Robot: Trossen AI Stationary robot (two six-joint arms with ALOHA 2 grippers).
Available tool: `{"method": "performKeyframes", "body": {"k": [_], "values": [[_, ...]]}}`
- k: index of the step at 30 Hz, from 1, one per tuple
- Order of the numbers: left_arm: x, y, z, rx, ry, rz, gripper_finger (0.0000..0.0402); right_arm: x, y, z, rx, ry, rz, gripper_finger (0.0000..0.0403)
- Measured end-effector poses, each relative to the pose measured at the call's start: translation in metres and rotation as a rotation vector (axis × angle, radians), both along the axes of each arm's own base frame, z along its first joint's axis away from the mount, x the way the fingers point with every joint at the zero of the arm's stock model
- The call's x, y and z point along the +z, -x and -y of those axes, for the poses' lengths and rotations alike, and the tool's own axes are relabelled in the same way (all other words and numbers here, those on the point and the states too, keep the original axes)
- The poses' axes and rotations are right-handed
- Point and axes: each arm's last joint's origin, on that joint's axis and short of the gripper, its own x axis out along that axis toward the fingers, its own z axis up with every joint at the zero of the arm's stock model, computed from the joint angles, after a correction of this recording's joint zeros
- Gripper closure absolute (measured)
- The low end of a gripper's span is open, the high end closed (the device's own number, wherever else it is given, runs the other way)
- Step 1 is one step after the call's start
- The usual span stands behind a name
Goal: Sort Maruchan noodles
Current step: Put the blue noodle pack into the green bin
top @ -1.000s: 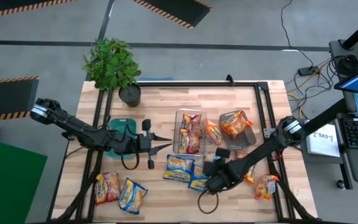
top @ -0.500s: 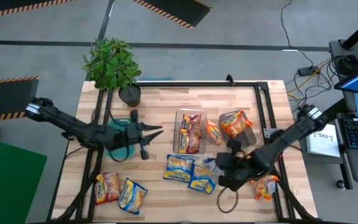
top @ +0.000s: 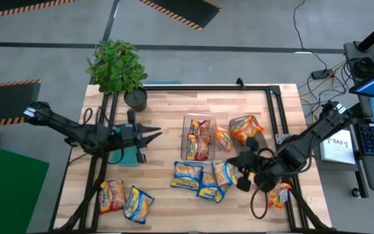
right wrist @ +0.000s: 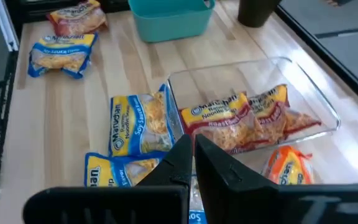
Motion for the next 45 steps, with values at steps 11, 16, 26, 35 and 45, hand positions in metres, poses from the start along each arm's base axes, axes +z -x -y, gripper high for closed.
{"method": "performKeyframes", "body": {"k": [11,16,26,35,45], "values": [[-0.029,-0.061,0.029,-0.145,-0.013,-0.089,0.0354,-0.048,0.009,0.004,0.002,0.065,-0.093,0.0394],[-0.031,-0.101,0.045,-0.144,-0.061,-0.153,0.0354,-0.058,0.011,0.005,0.059,0.107,-0.028,0.0394],[-0.042,-0.154,0.065,-0.097,-0.129,-0.383,0.0354,-0.073,0.015,0.003,0.159,-0.055,-0.062,0.0384],[-0.046,-0.163,0.070,-0.095,-0.102,-0.391,0.0354,-0.078,-0.003,-0.015,0.247,-0.041,-0.157,0.0253],[-0.035,-0.152,0.069,-0.102,-0.110,-0.399,0.0354,-0.084,-0.026,-0.034,0.223,0.119,-0.486,0.0080]]}}
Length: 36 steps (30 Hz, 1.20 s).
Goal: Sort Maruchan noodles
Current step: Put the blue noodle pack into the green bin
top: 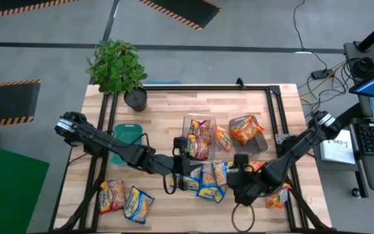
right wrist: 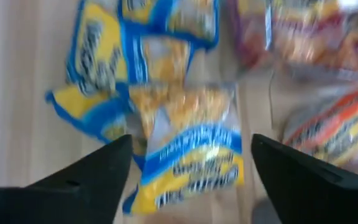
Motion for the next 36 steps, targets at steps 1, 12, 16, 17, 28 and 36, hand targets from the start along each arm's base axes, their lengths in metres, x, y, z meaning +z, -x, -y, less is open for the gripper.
{"method": "performKeyframes", "body": {"k": [1,12,16,17,28,36], "values": [[0.003,0.002,0.000,-0.002,0.003,0.009,0.0354,-0.002,-0.002,-0.002,-0.017,0.009,-0.038,0.0069],[0.037,0.034,0.005,-0.057,0.008,0.057,0.0354,-0.042,-0.025,-0.011,-0.092,0.062,-0.196,0.0059],[0.049,0.045,0.003,-0.072,-0.012,0.073,0.0354,-0.052,-0.032,0.001,-0.116,0.076,-0.215,0.0072],[0.052,0.048,0.002,-0.075,-0.014,0.079,0.0354,-0.054,-0.035,0.004,-0.114,0.072,-0.210,0.0075],[0.071,0.071,-0.009,-0.075,-0.017,0.079,0.0354,-0.068,-0.044,0.020,-0.106,0.052,-0.186,0.0174],[0.069,0.071,-0.010,-0.076,-0.026,0.058,0.0354,-0.069,-0.043,0.021,-0.115,0.045,-0.170,0.0370]]}}
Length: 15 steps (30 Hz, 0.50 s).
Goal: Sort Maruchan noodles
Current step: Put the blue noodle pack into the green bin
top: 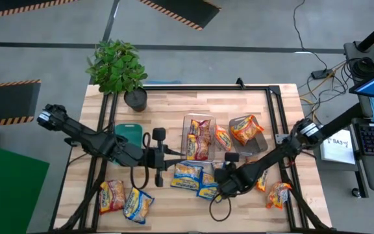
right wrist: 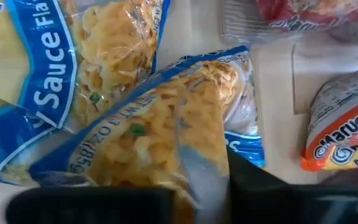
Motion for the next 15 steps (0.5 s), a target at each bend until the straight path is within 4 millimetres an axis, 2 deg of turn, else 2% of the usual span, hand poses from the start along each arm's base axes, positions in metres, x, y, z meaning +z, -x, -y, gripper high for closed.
{"method": "performKeyframes", "body": {"k": [4,7,15], "values": [[0.000,0.001,-0.001,0.012,-0.005,-0.003,0.0354,0.011,0.004,0.002,0.001,-0.006,0.003,0.0381],[0.003,0.006,-0.004,0.024,-0.012,-0.009,0.0354,0.028,0.012,0.007,-0.012,-0.020,0.020,0.0383],[0.002,0.024,-0.011,0.019,-0.001,0.006,0.0354,0.100,0.051,0.018,-0.035,-0.159,0.214,0.0384]]}}
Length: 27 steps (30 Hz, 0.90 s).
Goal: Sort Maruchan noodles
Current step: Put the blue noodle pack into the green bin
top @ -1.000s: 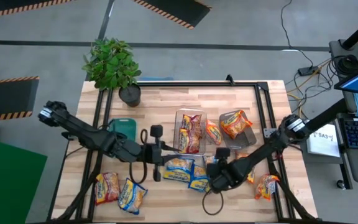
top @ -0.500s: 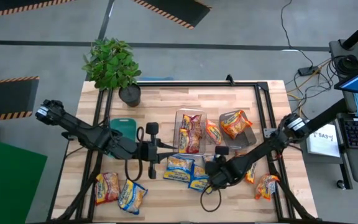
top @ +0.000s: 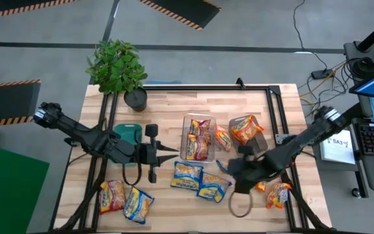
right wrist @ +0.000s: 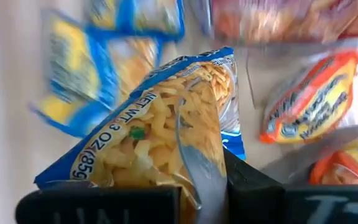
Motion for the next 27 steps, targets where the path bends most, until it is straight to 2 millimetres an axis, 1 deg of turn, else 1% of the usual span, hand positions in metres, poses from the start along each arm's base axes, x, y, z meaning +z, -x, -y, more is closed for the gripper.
{"method": "performKeyframes", "body": {"k": [3,5,8,10,13,15,19,23,27], "values": [[-0.008,0.010,-0.005,-0.001,0.023,0.045,0.0354,0.025,0.012,0.005,-0.013,-0.036,0.155,0.0385],[-0.014,0.017,-0.008,-0.002,0.040,0.079,0.0354,0.038,0.017,0.008,-0.004,-0.041,0.267,0.0385],[-0.025,0.029,-0.014,-0.003,0.065,0.131,0.0354,0.049,0.017,0.010,0.017,-0.024,0.430,0.0385],[-0.030,0.038,-0.019,-0.004,0.077,0.173,0.0354,0.052,0.011,0.010,0.037,0.007,0.527,0.0386],[-0.034,0.055,-0.027,-0.007,0.088,0.268,0.0354,0.056,-0.004,0.012,0.073,0.056,0.666,0.0386],[-0.033,0.067,-0.033,-0.003,0.096,0.332,0.0355,0.059,-0.019,0.013,0.092,0.102,0.763,0.0386],[-0.029,0.090,-0.046,0.032,0.134,0.407,0.0354,0.057,-0.049,0.020,0.116,0.228,0.884,0.0386],[-0.033,0.108,-0.054,0.030,0.176,0.444,0.0354,0.052,-0.084,0.035,0.069,0.329,0.973,0.0386],[-0.037,0.124,-0.062,0.028,0.202,0.487,0.0354,0.042,-0.121,0.054,0.013,0.386,1.001,0.0386]]}}
